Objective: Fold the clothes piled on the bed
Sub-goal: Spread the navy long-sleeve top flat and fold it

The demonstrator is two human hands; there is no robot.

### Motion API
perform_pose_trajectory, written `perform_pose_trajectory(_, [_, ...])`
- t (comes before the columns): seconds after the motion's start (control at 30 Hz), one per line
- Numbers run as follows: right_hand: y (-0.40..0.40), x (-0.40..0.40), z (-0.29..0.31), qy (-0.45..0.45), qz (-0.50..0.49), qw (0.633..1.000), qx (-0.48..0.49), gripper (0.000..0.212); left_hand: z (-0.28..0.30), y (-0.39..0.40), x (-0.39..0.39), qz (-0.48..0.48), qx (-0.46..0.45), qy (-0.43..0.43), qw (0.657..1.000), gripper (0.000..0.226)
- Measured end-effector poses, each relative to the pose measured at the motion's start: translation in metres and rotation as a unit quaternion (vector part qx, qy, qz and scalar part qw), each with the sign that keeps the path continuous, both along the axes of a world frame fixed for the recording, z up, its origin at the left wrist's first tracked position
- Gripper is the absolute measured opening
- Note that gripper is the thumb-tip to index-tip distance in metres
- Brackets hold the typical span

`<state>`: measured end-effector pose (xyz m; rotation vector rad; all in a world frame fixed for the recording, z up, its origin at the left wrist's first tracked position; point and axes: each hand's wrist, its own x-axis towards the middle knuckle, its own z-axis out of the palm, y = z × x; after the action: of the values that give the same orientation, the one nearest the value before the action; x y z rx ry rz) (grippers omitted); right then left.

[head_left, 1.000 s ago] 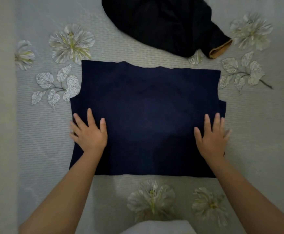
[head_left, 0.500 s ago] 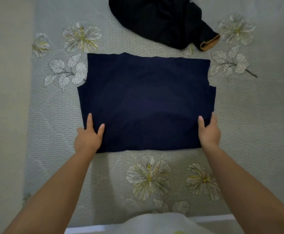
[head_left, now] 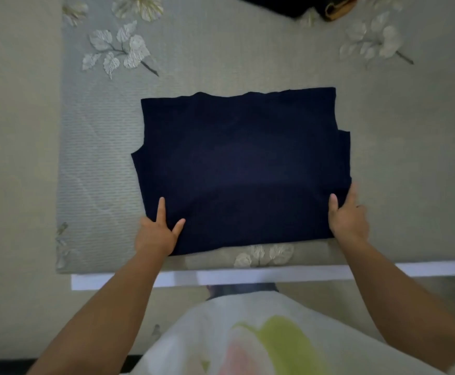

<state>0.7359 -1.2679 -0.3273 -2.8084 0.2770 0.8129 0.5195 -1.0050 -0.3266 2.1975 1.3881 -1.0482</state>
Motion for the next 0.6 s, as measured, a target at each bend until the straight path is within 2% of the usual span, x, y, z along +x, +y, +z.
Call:
perform_pose_trajectory(0.17, [-0.033, -0.040, 0.000, -0.021, -0.021, 0.999, 0.014, 0.064, 0.011, -0.021, -0.024, -0.069, -0.021, 0.049, 0.996, 0.075])
perform_pose_trajectory(0.3, [-0.048, -0.050, 0.000, -0.023, -0.064, 0.997, 0.047, 0.074, 0.027, -0.034, -0.021, -0.217, 0.056, 0.095, 0.970, 0.076])
perform_pose_trajectory(0.37, [-0.053, -0.049, -0.002, -0.021, -0.089, 0.994, 0.066, 0.079, 0.032, -0.051, -0.009, -0.276, 0.071, 0.074, 0.956, 0.074])
perform_pose_trajectory(0.47, [-0.051, -0.044, -0.008, -0.018, -0.119, 0.985, 0.122, 0.087, 0.037, -0.078, 0.023, -0.350, 0.047, 0.009, 0.936, 0.071])
perform_pose_trajectory(0.6, [-0.045, -0.040, -0.019, -0.038, -0.170, 0.975, 0.136, 0.096, 0.039, -0.107, 0.094, -0.460, 0.023, -0.049, 0.886, 0.064])
